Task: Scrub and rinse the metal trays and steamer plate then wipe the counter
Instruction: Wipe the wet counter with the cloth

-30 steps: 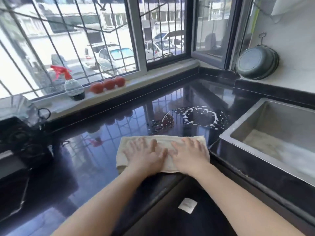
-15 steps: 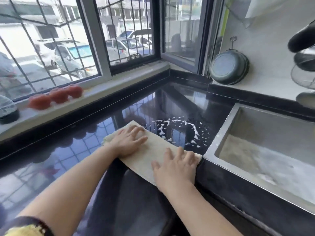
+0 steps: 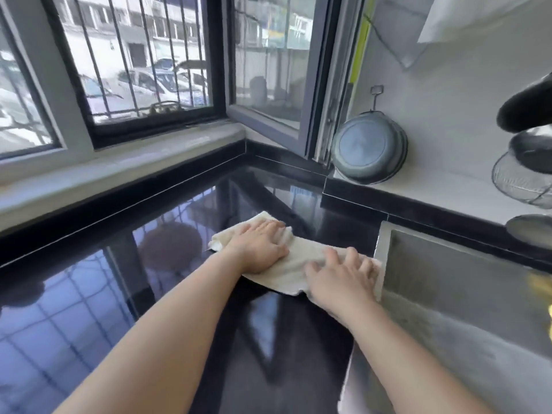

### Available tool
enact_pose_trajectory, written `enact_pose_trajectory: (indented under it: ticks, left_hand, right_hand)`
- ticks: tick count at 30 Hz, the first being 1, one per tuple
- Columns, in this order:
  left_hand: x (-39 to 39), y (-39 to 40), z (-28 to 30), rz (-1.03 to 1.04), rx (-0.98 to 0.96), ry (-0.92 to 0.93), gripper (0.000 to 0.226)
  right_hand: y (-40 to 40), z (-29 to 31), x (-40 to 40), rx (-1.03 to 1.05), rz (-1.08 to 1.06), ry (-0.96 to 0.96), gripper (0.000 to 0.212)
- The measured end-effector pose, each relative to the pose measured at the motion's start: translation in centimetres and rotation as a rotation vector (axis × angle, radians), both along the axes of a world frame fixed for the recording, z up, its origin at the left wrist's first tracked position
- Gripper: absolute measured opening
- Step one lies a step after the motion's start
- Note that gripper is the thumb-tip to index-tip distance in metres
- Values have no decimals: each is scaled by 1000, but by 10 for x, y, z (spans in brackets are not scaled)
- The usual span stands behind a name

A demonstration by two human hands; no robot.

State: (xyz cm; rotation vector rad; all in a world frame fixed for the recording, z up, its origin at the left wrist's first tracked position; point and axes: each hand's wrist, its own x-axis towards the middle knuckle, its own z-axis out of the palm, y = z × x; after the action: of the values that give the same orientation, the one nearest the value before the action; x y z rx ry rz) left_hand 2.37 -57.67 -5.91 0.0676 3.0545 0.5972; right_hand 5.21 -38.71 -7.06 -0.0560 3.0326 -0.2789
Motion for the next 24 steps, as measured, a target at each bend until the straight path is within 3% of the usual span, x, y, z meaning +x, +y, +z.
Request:
enact_pose_trajectory:
  ticks: [3,7,10,15,18,21,22,24]
  left_hand:
    - [-44,14,-5,50,221,23,41]
    - [-59,6,-4,108,557,-37,49]
    - [-31,-23,-1,204,722,-7,59]
    - [52,-66,9,438,1204,126,33]
    - [89,-46,15,435,1144,137,28]
    - [109,3,16,218,903,12,21]
    - [108,21,12,115,791,-29,20]
    - [90,55,0,-101,381,28,22]
  right_hand:
    - [-7,8,-68,-187,19,6,65]
    - [-45,26,-126,-443,234,-48,61]
    - [-72,20,-109,-384,436,-51,52]
    - [-100,14,-30,-269,691,-13,46]
    - [-88,15,14,-211,738,6,51]
    - [-31,15,23,-178,697,27,46]
    - [-5,16,19,-178,659,20,48]
    - [39,20,4,-141,532,15,54]
